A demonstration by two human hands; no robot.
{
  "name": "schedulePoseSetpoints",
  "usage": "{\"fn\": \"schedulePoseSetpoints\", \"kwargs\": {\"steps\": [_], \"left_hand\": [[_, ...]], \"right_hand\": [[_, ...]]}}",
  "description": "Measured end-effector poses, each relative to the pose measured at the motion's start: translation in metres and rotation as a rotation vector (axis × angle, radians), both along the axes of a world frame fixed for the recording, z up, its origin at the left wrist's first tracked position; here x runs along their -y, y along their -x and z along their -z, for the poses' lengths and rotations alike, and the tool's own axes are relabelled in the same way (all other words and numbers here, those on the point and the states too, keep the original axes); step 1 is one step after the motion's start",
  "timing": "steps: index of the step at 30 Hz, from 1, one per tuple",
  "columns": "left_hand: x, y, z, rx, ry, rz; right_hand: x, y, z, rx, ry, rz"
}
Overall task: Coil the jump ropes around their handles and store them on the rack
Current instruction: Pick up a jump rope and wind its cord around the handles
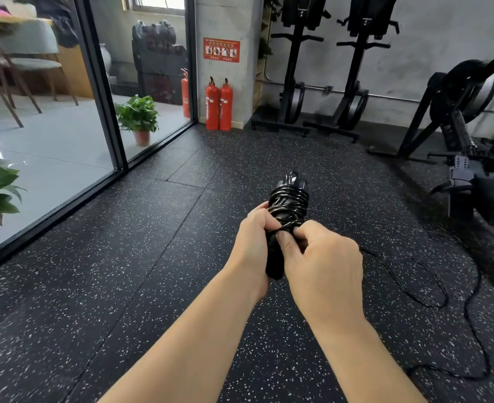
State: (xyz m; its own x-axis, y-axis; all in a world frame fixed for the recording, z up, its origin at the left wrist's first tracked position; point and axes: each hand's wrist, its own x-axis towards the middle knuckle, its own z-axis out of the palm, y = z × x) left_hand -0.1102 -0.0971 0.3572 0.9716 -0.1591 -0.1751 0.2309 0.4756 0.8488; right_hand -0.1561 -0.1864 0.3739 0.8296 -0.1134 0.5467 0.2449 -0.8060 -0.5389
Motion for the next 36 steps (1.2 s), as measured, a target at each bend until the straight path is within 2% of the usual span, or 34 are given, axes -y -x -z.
{"fn": "schedulePoseSetpoints", "kwargs": {"steps": [5,8,10,15,20,22,25,27,30,36], "left_hand": [[0.0,-0.001,-0.002,-0.029,0.017,-0.081],[-0.004,-0.001,-0.007,-0.014,0.061,-0.126],[-0.006,0.0,-0.009,-0.012,0.056,-0.111],[-0.008,0.0,-0.004,-0.003,0.046,0.002],[-0.007,-0.002,-0.002,0.055,-0.073,-0.021],[-0.007,0.0,-0.004,0.059,-0.144,0.007],[-0.009,0.0,-0.003,0.029,-0.237,0.074],[-0.008,0.0,-0.002,0.027,-0.254,0.103],[-0.007,0.001,-0.001,0.03,-0.279,0.154],[-0.005,0.0,0.002,0.058,-0.417,0.178]], "right_hand": [[0.001,-0.003,0.001,0.012,-0.162,-0.026],[0.007,-0.004,-0.003,-0.072,-0.23,-0.133],[0.012,-0.006,-0.004,-0.121,-0.247,-0.17],[0.013,-0.008,-0.005,-0.097,-0.356,-0.122],[0.023,-0.01,-0.012,-0.3,-0.604,-0.232],[0.032,-0.012,-0.015,-0.307,-0.533,-0.259],[0.044,-0.016,-0.022,-0.054,-0.177,-0.231],[0.048,-0.018,-0.023,0.016,0.019,-0.31],[0.05,-0.022,-0.019,-0.082,0.15,-0.398],[0.055,-0.024,-0.021,-0.197,0.201,-0.432]]}}
